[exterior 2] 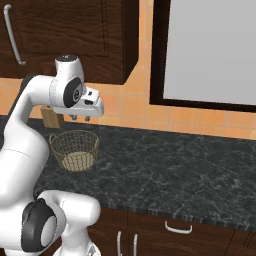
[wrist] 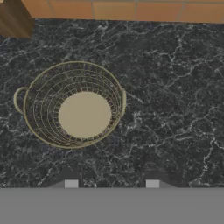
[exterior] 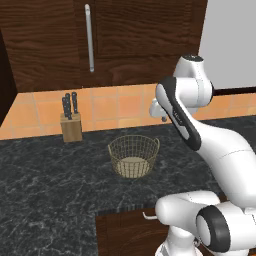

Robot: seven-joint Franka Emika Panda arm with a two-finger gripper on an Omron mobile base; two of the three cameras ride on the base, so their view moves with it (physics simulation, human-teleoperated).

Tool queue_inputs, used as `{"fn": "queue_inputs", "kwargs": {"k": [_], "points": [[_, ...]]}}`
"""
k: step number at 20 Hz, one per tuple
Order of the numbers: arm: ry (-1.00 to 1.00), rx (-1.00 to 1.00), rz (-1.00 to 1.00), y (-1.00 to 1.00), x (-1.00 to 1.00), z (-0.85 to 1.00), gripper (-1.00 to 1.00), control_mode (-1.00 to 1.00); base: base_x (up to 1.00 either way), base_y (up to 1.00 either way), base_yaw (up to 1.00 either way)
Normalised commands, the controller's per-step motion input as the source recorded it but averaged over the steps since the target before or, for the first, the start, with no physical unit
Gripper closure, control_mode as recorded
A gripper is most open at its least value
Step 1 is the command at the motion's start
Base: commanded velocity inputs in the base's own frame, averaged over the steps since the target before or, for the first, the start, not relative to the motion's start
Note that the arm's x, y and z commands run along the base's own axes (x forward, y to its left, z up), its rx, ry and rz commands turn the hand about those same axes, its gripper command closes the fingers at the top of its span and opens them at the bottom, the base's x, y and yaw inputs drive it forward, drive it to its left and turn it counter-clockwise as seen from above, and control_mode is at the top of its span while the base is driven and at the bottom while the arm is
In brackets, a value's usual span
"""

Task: Open the cabinet, pick up the bread from the cabinet and place it in the basket. Then move the basket to the dining counter.

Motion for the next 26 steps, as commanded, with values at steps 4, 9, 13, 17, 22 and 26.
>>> {"fn": "queue_inputs", "kwargs": {"k": [4, 9, 13, 17, 22, 26], "points": [[0.0, 0.0, 0.0, 0.0, 0.0, 0.0, -1.0, -1.0, 0.0, 0.0, 0.0], [-0.06, -0.07, 0.0, 0.36, 0.0, 0.04, -1.0, -1.0, 0.0, 0.0, 0.0], [-0.23, -0.19, -0.1, 0.81, 0.0, 0.54, -1.0, -1.0, 0.0, 0.0, 0.0], [-0.28, -0.06, -0.19, 0.77, 0.01, 0.94, -1.0, -1.0, 0.0, 0.0, 0.0], [-0.26, 0.1, -0.23, 0.7, 0.0, 0.99, -1.0, -1.0, 0.0, 0.0, 0.0], [-0.22, 0.05, -0.08, 0.65, 0.1, 1.0, -1.0, -1.0, 0.0, 0.0, 0.0]]}}
